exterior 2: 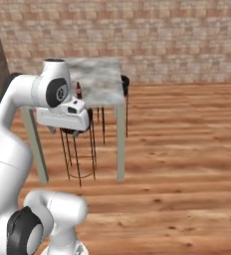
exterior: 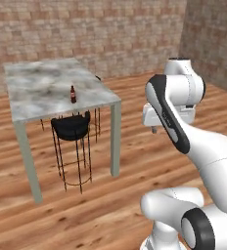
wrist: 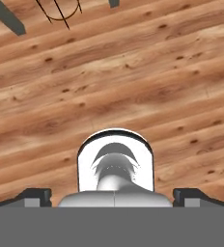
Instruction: Place the large bottle from the dining counter next to the other large bottle outside the sink, and place the small bottle from the dining counter next to the other small bottle inside the sink.
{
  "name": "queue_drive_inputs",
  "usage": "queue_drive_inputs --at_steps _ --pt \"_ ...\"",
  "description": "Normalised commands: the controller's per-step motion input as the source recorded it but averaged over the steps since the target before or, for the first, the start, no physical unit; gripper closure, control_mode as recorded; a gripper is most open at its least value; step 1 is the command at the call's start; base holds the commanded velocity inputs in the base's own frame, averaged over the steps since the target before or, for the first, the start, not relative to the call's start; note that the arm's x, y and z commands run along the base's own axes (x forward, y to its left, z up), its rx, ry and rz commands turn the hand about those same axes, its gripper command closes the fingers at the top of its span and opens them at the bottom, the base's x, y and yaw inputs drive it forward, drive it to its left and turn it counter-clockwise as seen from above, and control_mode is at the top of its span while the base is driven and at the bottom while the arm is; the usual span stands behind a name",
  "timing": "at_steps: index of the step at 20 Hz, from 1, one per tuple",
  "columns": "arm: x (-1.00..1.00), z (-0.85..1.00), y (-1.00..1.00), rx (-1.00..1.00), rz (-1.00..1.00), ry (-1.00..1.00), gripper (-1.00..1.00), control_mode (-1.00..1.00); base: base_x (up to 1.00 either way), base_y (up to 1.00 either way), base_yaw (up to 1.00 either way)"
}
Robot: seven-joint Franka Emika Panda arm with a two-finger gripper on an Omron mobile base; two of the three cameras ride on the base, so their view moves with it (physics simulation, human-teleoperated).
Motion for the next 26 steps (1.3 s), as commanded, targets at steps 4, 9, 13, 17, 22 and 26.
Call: queue_drive_inputs --at_steps 4,9,13,17,22,26 --pt "0.0 0.0 0.0 0.0 0.0 0.0 -1.0 1.0 0.61 0.37 0.14" --pt "0.0 0.0 0.0 0.0 0.0 0.0 -1.0 1.0 0.1 0.58 0.11" --pt "0.0 0.0 0.0 0.0 0.0 0.0 -1.0 1.0 -0.06 0.62 0.17" --pt "0.0 0.0 0.0 0.0 0.0 0.0 -1.0 1.0 0.04 0.41 0.22" --pt "0.0 0.0 0.0 0.0 0.0 0.0 -1.0 1.0 0.61 0.1 0.22" --pt "0.0 0.0 0.0 0.0 0.0 0.0 -1.0 1.0 0.68 0.0 0.21"
